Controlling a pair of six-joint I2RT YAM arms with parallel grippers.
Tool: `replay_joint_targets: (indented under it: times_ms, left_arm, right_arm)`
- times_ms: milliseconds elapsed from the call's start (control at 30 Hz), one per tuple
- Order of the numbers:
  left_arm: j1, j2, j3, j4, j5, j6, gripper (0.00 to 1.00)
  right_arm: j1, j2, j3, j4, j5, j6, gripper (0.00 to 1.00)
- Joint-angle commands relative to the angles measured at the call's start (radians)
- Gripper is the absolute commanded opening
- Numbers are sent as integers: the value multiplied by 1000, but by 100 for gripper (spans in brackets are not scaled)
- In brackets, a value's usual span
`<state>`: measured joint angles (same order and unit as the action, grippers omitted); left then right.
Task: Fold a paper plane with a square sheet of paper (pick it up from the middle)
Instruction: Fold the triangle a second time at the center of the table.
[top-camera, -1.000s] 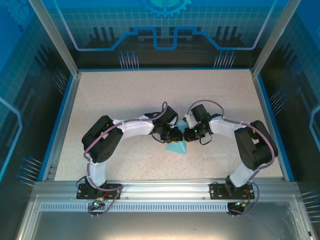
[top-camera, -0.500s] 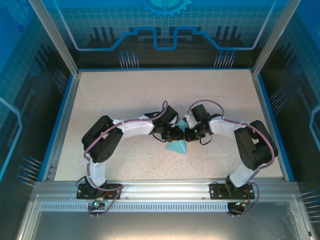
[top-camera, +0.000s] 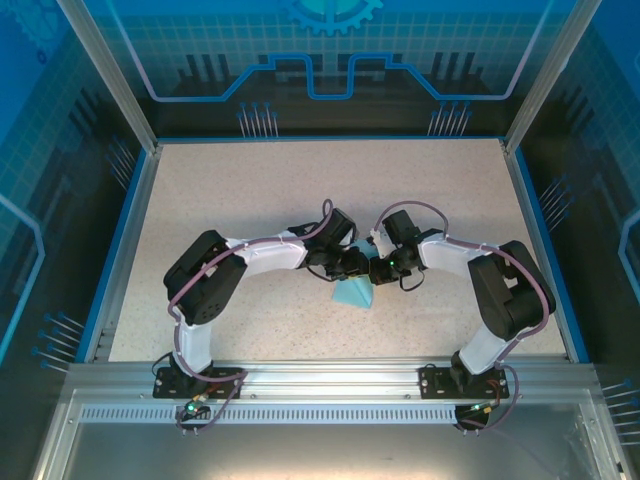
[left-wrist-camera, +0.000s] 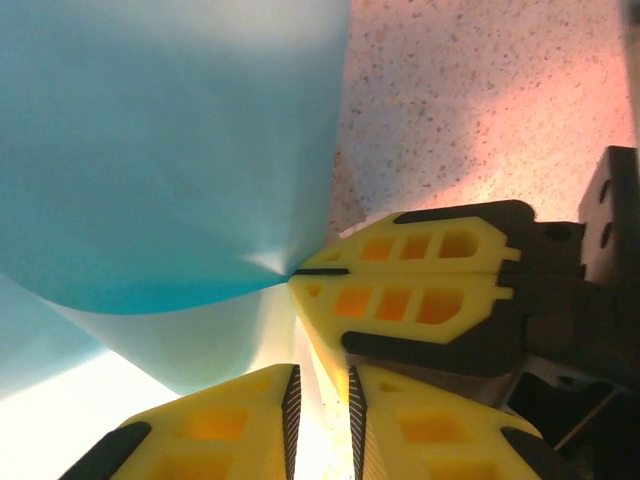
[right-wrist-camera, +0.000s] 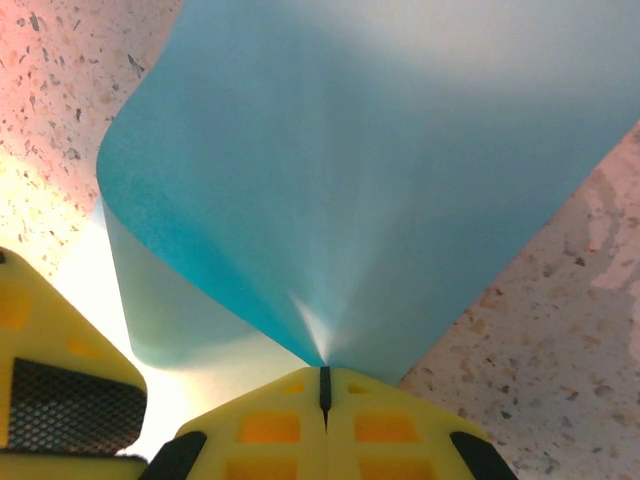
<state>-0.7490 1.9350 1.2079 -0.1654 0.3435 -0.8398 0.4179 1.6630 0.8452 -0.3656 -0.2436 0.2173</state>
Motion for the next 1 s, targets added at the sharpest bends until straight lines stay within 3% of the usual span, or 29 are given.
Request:
replay_joint_targets:
  times_ms: [0,967]
  left_arm:
    - [6,26,-28,10,-11,-7,24]
    - [6,-15,-96,81,-8,-13,28]
  right_arm:
    - [-18,6,-2,-2,-9,9,2]
    - [-30,42,28,15,-35,-6,2]
